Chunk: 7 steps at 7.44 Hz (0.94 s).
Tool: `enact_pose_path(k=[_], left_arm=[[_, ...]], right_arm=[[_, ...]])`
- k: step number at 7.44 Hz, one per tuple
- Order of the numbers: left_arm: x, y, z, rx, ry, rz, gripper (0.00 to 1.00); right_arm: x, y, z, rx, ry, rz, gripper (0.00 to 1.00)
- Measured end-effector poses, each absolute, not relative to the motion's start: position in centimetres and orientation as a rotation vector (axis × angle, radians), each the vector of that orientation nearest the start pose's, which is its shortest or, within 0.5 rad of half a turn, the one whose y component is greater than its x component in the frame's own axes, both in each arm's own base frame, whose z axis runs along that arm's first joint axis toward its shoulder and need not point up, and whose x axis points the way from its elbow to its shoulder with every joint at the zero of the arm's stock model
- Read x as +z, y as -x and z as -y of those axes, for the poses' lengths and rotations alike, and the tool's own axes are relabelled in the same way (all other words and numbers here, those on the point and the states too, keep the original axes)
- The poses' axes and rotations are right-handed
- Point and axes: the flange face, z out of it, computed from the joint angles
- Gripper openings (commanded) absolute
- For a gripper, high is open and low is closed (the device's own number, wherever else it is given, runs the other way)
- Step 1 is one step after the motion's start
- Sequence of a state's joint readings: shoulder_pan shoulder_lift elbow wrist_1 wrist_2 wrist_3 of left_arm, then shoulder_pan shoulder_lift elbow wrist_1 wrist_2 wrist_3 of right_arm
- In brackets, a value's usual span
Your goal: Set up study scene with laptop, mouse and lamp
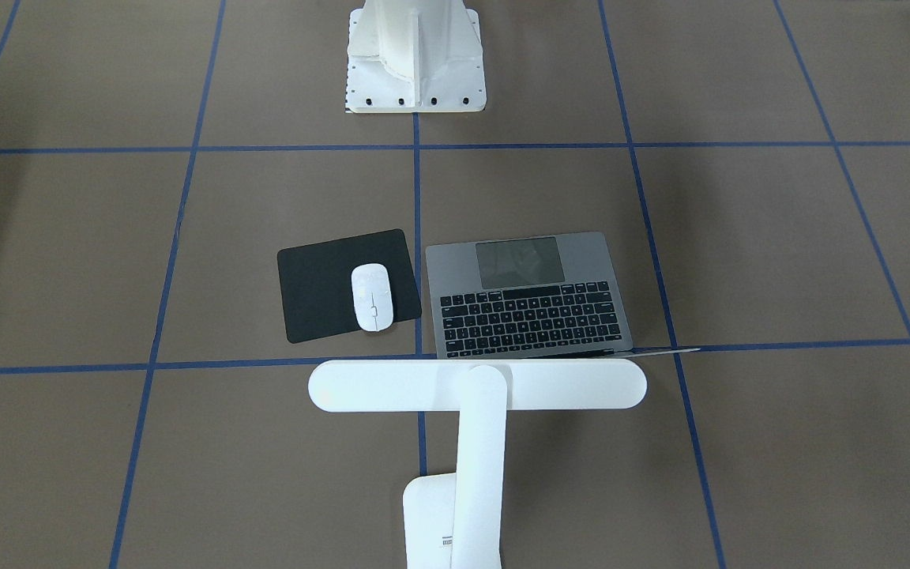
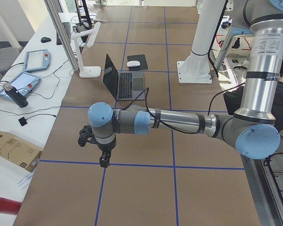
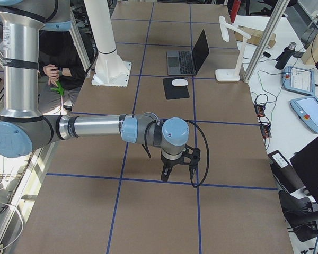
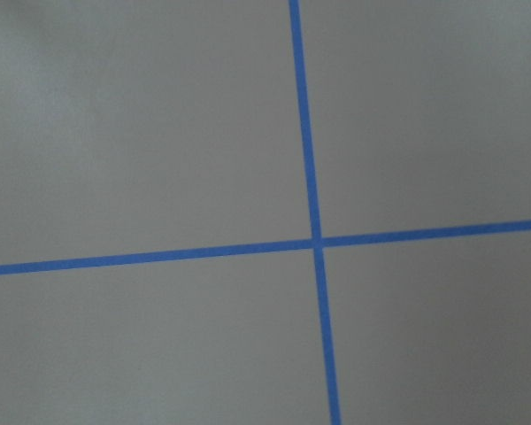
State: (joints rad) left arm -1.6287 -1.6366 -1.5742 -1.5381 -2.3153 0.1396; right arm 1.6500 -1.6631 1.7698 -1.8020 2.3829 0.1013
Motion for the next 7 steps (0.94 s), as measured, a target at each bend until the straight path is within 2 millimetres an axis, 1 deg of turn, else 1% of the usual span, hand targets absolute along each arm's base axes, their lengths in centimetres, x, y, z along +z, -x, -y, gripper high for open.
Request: enact_pose_path(k=[1, 2, 3, 5, 6, 7], left_arm=[[65.2, 9.5, 51.0, 0.101, -0.119, -0.736, 0.99], [67.3, 9.5, 50.8, 0.109, -0.134, -0.735, 0.99], [68.6, 9.4, 50.9, 0.091, -0.139, -0.736, 0.99], [68.8, 9.3, 51.2, -0.016, -0.114, -0.740, 0.99], [68.7, 9.3, 51.3, -0.038, -0.109, -0.739, 0.99], [68.2, 9.1, 51.5, -0.042, -0.112, -0.737, 0.99]], right_arm=[[62.6, -10.2, 43.1, 0.222, 0.135, 0.811, 0.99], [62.8, -10.4, 42.9, 0.224, 0.139, 0.807, 0.99], [62.8, -10.5, 42.9, 0.224, 0.138, 0.797, 0.99], [62.4, -10.3, 43.3, 0.209, 0.118, 0.782, 0.99], [62.2, -10.0, 43.6, 0.194, 0.102, 0.773, 0.99], [62.1, -9.5, 43.8, 0.181, 0.095, 0.768, 0.99]])
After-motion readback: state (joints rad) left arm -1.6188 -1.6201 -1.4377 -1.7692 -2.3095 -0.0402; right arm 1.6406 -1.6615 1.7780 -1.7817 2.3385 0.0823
